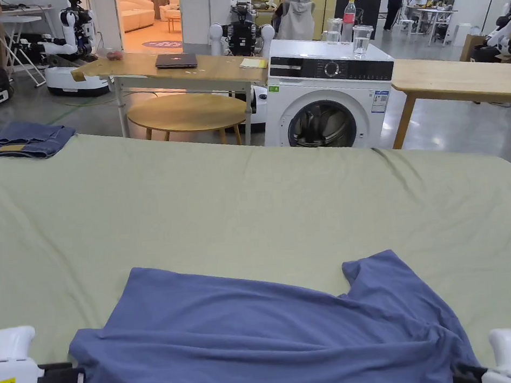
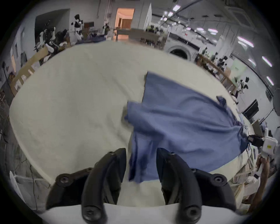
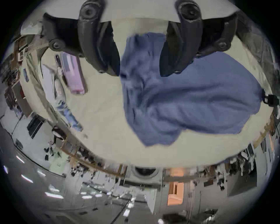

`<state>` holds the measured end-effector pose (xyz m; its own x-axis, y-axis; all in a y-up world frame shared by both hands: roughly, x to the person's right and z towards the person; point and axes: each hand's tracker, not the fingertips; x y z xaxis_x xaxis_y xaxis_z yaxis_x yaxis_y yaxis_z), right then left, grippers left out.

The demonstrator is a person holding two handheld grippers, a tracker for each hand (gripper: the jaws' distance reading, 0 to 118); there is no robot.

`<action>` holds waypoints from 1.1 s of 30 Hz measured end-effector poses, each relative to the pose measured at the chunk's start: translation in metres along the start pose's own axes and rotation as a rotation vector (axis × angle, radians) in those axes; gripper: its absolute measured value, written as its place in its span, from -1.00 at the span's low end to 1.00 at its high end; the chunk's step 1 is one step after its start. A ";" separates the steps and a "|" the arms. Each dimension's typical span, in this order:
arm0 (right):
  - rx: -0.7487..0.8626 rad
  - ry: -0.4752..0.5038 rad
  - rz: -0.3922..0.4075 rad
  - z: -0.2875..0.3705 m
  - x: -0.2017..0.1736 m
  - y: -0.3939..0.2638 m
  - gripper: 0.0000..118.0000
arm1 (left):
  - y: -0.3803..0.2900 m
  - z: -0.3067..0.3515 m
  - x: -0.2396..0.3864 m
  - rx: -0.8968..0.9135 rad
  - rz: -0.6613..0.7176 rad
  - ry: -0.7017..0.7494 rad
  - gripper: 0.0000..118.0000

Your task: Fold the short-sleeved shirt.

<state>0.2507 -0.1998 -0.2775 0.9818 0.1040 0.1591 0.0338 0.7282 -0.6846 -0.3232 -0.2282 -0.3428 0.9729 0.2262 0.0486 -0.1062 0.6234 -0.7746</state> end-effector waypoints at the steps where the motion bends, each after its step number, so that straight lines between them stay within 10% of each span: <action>1: 0.048 0.023 -0.018 0.004 -0.003 0.006 -0.04 | 0.003 0.005 0.005 0.051 -0.009 -0.011 -0.30; 7: 0.333 0.074 -0.053 0.032 -0.047 0.035 -0.06 | 0.018 0.035 0.061 0.354 -0.146 0.043 -0.29; 11: 0.489 0.061 -0.064 0.040 -0.083 0.044 -0.55 | 0.023 0.038 0.085 0.545 -0.205 0.085 -0.34; 14: 0.524 0.130 -0.090 0.038 -0.099 0.052 -0.91 | 0.024 0.044 0.105 0.612 -0.225 0.095 -1.00; 16: 0.536 0.134 -0.093 0.037 -0.109 0.055 -1.00 | 0.027 0.043 0.112 0.654 -0.229 0.141 -1.00; 33: 0.480 0.175 -0.031 -0.003 -0.122 0.069 -1.00 | 0.165 -0.062 0.070 0.180 -0.135 0.027 -1.00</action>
<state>0.1336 -0.1642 -0.3463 0.9997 -0.0081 0.0243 0.0144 0.9625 -0.2710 -0.2596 -0.1556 -0.5066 0.9856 0.1135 0.1256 -0.0076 0.7709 -0.6369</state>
